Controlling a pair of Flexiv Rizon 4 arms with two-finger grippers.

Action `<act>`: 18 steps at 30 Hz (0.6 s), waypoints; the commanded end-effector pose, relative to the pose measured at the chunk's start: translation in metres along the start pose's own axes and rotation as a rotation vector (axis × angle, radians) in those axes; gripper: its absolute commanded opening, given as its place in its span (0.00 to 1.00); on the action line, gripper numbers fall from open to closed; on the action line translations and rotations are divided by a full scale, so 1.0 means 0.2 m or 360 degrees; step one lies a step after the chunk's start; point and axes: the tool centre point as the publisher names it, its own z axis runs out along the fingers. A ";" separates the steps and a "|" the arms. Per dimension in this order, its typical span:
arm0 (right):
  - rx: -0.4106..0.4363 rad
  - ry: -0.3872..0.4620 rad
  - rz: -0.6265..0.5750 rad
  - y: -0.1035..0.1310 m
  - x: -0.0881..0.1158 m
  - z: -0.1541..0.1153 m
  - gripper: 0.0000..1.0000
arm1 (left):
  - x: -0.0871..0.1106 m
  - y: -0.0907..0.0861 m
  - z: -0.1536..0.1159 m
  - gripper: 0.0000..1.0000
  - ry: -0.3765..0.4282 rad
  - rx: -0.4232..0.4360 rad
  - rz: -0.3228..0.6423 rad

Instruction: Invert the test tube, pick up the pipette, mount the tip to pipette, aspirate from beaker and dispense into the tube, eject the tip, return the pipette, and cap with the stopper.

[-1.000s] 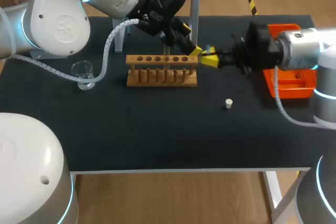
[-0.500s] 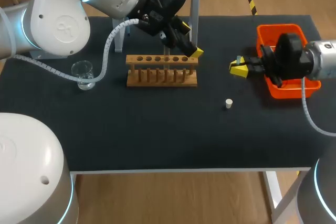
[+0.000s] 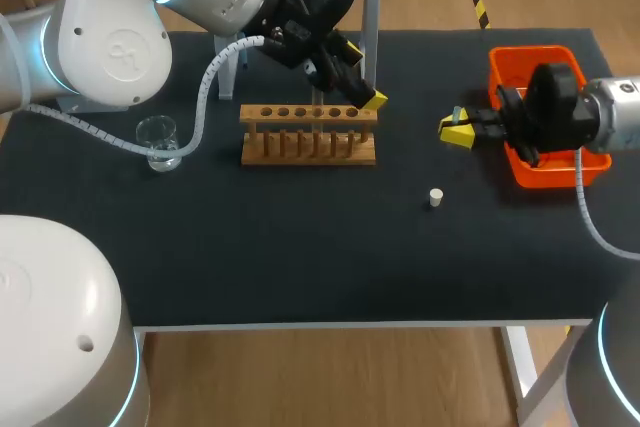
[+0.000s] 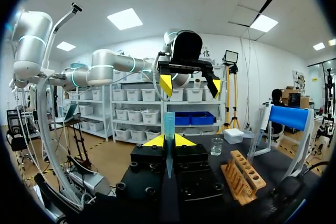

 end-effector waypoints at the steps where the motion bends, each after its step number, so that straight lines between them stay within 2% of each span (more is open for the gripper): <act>1: 0.0000 -0.0001 -0.0002 0.00 0.00 0.00 0.00 | 0.00 0.00 -0.01 1.00 0.0002 -0.0007 -0.0001; 3: 0.0000 -0.0001 -0.0002 0.00 0.00 0.00 0.00 | 0.00 0.00 -0.01 1.00 0.0002 -0.0007 -0.0001; 13: 0.0004 -0.0021 -0.0043 -0.04 0.11 -0.22 0.00 | 0.00 0.00 -0.01 1.00 0.0002 -0.0007 -0.0001; 18: 0.0013 0.0037 -0.0032 -0.10 0.18 -0.29 0.00 | 0.00 0.00 -0.01 1.00 0.0002 -0.0007 -0.0001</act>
